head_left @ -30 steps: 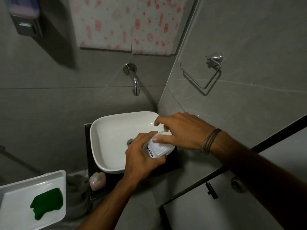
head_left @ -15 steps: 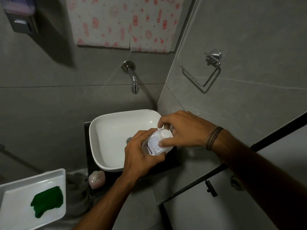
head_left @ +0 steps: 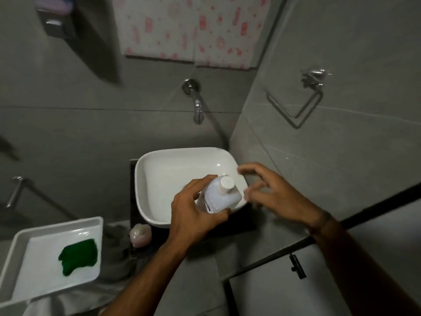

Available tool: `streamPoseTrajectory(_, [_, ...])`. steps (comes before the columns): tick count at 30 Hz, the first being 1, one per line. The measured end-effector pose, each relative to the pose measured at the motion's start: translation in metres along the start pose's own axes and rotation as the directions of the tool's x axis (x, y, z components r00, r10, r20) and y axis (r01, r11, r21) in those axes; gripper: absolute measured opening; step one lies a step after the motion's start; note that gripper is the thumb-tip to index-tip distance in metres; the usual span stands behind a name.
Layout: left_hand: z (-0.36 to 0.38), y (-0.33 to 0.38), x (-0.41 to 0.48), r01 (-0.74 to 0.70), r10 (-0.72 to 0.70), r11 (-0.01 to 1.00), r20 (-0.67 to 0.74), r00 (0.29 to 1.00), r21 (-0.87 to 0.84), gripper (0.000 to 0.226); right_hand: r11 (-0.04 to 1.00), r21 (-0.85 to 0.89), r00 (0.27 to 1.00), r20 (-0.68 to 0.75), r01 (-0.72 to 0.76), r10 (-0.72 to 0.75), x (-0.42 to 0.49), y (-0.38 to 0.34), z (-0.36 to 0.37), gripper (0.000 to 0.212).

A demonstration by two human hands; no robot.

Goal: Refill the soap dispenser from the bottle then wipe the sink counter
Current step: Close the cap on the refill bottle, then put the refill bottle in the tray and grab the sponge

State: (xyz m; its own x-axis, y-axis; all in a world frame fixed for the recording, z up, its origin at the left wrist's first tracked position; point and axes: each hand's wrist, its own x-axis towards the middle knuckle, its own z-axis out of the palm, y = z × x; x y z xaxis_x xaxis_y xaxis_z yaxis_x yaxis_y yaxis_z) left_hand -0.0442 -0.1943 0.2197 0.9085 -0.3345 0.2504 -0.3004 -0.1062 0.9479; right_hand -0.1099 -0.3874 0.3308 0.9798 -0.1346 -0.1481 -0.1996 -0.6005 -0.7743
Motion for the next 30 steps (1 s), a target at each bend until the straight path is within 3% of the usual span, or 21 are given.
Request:
streamPoseTrajectory(1, [-0.009, 0.0, -0.007, 0.015, -0.015, 1.0, -0.04, 0.999, 0.012, 0.08, 0.999, 0.038, 0.998, 0.064, -0.014, 0.012, -0.009, 0.014, 0.01, 0.071])
streamPoseTrajectory(3, [-0.028, 0.002, -0.023, 0.048, -0.04, 0.997, -0.128, 0.991, 0.058, 0.079, 0.998, -0.066, 0.996, 0.089, 0.01, -0.004, -0.02, 0.032, 0.051, 0.098])
streamPoseTrajectory(6, [-0.052, 0.004, -0.05, 0.108, -0.057, 0.98, -0.286, 0.957, 0.165, 0.074, 0.995, -0.035, 0.996, -0.02, 0.089, -0.09, -0.024, 0.029, 0.136, 0.114])
streamPoseTrajectory(10, [-0.099, -0.003, -0.088, 0.223, -0.101, 0.948, -0.449, 0.888, 0.228, 0.076, 0.98, 0.139, 0.986, -0.106, 0.142, -0.128, -0.009, 0.006, 0.232, 0.091])
streamPoseTrajectory(12, [-0.141, -0.017, -0.111, 0.283, -0.185, 0.945, -0.442, 0.878, 0.166, 0.083, 0.961, 0.235, 0.989, 0.006, 0.145, -0.151, 0.0, -0.006, 0.273, 0.082])
streamPoseTrajectory(14, [-0.188, -0.04, -0.134, 0.339, -0.295, 0.938, -0.35, 0.889, 0.069, 0.087, 0.939, 0.318, 0.974, 0.138, 0.131, -0.182, 0.009, -0.014, 0.308, 0.082])
streamPoseTrajectory(17, [-0.26, -0.093, -0.169, 0.496, -0.482, 0.869, -0.219, 0.848, 0.007, 0.09, 0.929, 0.363, 0.926, 0.321, 0.074, -0.2, 0.029, -0.023, 0.381, 0.08])
streamPoseTrajectory(21, [-0.325, -0.182, -0.183, 0.599, -0.582, 0.8, -0.209, 0.786, 0.027, 0.083, 0.945, 0.325, 0.899, 0.42, -0.024, -0.121, 0.066, -0.022, 0.496, 0.073])
streamPoseTrajectory(26, [-0.387, -0.289, -0.165, 0.634, -0.605, 0.772, -0.25, 0.756, 0.049, 0.071, 0.962, 0.242, 0.938, 0.343, -0.127, 0.038, 0.125, -0.014, 0.625, 0.065])
streamPoseTrajectory(30, [-0.417, -0.355, -0.144, 0.641, -0.602, 0.757, -0.247, 0.759, 0.126, 0.063, 0.968, 0.179, 0.944, 0.309, -0.177, 0.115, 0.167, -0.006, 0.687, 0.05])
